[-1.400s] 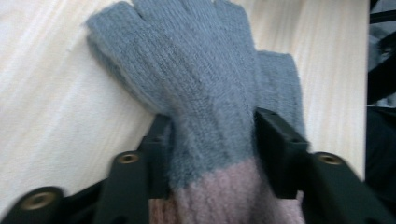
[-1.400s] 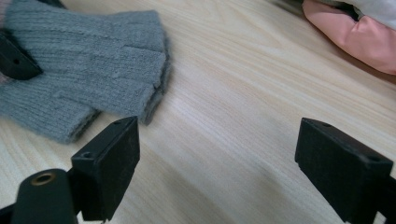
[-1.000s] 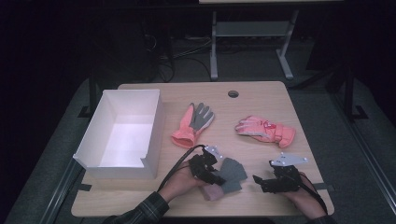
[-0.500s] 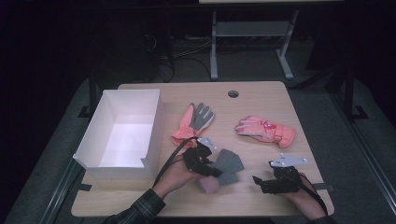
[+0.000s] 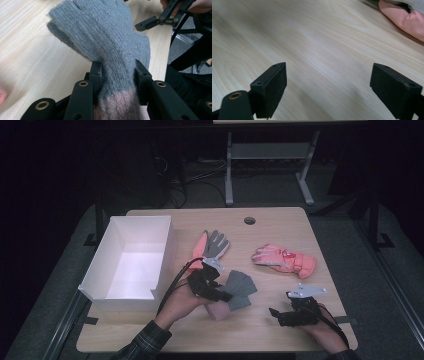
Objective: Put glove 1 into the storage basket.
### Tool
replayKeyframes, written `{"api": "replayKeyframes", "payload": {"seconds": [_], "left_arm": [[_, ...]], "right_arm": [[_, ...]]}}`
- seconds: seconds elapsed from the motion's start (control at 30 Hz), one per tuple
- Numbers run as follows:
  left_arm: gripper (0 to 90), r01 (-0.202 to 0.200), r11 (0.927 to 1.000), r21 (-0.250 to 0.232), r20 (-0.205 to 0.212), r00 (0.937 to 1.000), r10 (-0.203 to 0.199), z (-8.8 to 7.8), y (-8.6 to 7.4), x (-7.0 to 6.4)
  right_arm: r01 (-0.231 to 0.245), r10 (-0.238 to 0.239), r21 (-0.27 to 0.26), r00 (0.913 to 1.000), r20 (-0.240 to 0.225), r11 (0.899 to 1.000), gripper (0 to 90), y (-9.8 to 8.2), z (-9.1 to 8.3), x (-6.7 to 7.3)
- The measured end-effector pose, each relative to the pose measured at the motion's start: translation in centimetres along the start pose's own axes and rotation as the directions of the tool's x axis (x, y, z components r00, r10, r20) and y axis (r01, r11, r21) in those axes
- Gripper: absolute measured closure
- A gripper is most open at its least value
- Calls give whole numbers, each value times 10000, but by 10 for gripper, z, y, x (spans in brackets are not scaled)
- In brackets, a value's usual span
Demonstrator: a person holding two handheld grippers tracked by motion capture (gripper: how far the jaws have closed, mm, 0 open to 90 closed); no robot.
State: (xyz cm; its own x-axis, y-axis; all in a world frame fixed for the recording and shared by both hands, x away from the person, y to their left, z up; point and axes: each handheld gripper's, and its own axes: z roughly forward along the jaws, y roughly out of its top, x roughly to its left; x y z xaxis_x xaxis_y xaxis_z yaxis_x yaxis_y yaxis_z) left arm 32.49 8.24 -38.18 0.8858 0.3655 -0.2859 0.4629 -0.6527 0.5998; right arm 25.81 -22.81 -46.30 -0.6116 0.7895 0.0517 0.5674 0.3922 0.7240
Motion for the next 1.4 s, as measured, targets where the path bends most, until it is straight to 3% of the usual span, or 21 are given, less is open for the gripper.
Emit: {"api": "replayKeyframes", "payload": {"seconds": [0.37, 0.9, 1.2, 1.4], "left_arm": [[666, 141, 9978, -650, -404, 9990, -168, -35, 9, -1], [667, 292, 9820, -1864, -1228, 9910, -527, -101, 8, 11], [667, 705, 9702, -2317, -1770, 9777, -1133, -133, -7, 29], [667, 1008, 9594, -2636, -2243, 9609, -1626, -152, -19, 42]], "right_arm": [[38, -38, -24, 10000, -28, 10000, 137, 0, -1, 1], [47, -47, 47, 10000, 24, 10000, 138, 0, 2, 1], [38, -38, 38, 10000, 32, 10000, 138, 0, 2, 1], [-7, 7, 72, 10000, 48, 10000, 138, 0, 3, 0]]}}
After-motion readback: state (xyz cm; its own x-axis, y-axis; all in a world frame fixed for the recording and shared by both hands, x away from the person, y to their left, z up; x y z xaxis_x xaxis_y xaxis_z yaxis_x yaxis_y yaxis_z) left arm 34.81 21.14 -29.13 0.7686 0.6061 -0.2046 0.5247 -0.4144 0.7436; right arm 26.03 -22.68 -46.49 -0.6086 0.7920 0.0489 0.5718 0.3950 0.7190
